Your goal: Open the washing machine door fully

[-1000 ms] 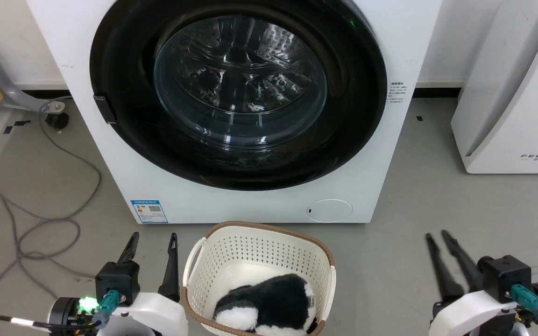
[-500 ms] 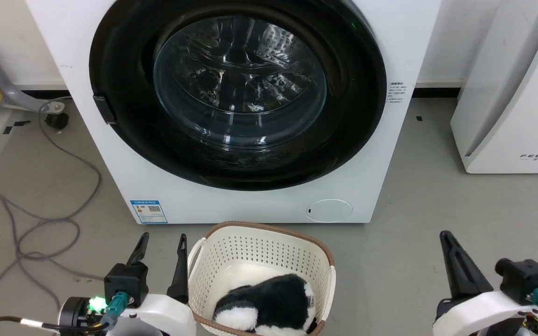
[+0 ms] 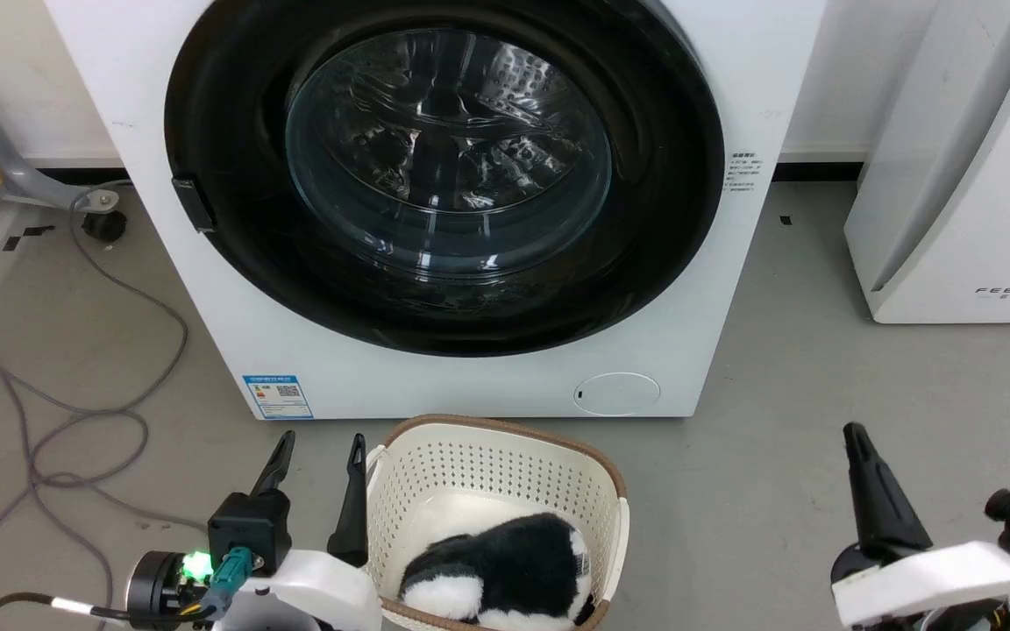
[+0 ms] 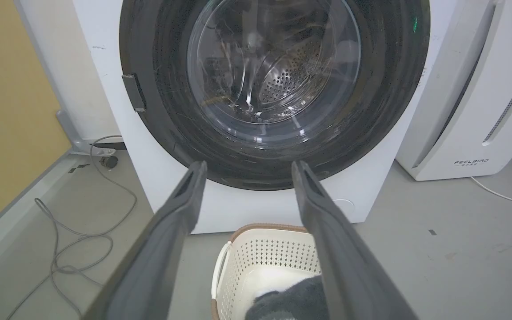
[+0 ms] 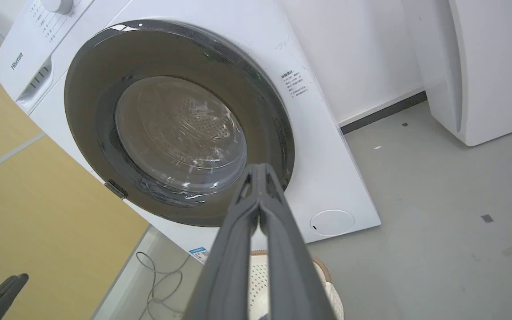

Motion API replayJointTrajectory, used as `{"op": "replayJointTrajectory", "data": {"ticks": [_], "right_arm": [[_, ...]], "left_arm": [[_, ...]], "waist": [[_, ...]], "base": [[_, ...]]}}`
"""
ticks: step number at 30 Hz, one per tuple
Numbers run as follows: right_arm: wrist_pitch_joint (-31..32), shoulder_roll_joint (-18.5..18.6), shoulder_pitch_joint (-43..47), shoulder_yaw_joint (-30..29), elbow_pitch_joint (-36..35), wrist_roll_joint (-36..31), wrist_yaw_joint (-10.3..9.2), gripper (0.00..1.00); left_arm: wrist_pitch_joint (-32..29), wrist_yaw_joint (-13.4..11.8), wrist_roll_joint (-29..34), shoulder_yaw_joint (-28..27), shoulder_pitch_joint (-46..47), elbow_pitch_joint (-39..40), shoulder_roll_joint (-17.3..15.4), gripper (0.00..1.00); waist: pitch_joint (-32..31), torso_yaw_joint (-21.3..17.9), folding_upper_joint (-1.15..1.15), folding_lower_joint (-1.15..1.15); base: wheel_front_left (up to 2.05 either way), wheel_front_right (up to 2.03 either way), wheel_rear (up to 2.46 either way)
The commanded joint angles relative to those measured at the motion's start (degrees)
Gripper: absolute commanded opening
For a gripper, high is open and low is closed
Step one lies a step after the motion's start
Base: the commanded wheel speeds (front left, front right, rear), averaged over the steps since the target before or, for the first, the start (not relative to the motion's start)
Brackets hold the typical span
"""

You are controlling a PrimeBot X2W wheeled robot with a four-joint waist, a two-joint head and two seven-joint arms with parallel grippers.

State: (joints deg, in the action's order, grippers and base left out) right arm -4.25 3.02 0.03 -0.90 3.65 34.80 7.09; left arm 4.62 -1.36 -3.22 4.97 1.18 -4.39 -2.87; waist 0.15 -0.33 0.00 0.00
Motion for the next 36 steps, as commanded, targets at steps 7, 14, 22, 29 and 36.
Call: {"op": "replayJointTrajectory", "data": {"ticks": [7, 14, 22, 29, 36], "right_arm": [[-1.41, 0.71, -4.49, -0.98, 2.12, 10.13, 0.16, 0.0], [-2.27, 2.82, -10.08, -1.08, 5.09, 20.8, 0.18, 0.0], [-3.13, 6.19, -17.69, -0.08, 9.83, 31.11, 0.21, 0.0], [-3.15, 10.62, -26.88, 3.16, 14.81, 41.2, 0.23, 0.0], [-2.49, 17.29, -41.16, 10.88, 22.54, 53.68, 0.26, 0.0]], "left_arm": [[1.27, -0.51, -0.85, 1.06, 1.38, -0.86, -0.32, 1.0], [2.11, -0.92, -1.42, 1.72, 2.2, -1.02, -0.47, 1.0], [2.96, -1.32, -1.73, 2.46, 3.56, -0.96, -0.57, 1.0], [3.8, -1.64, -1.86, 3.12, 5.08, -0.76, -0.75, 1.0], [4.88, -2.06, -1.87, 3.99, 7.45, -0.18, -0.99, 1.0]], "waist": [[0.48, -0.02, 0.0, 0.0], [1.58, -0.19, 0.0, 0.0], [3.45, -0.17, 0.0, 0.0], [5.71, 0.04, 0.0, 0.0], [9.34, 0.35, 0.0, 0.0]], "base": [[0.0, 0.0, 0.0], [0.0, 0.0, 0.0], [0.0, 0.0, 0.0], [0.0, 0.0, 0.0], [0.0, 0.0, 0.0]]}}
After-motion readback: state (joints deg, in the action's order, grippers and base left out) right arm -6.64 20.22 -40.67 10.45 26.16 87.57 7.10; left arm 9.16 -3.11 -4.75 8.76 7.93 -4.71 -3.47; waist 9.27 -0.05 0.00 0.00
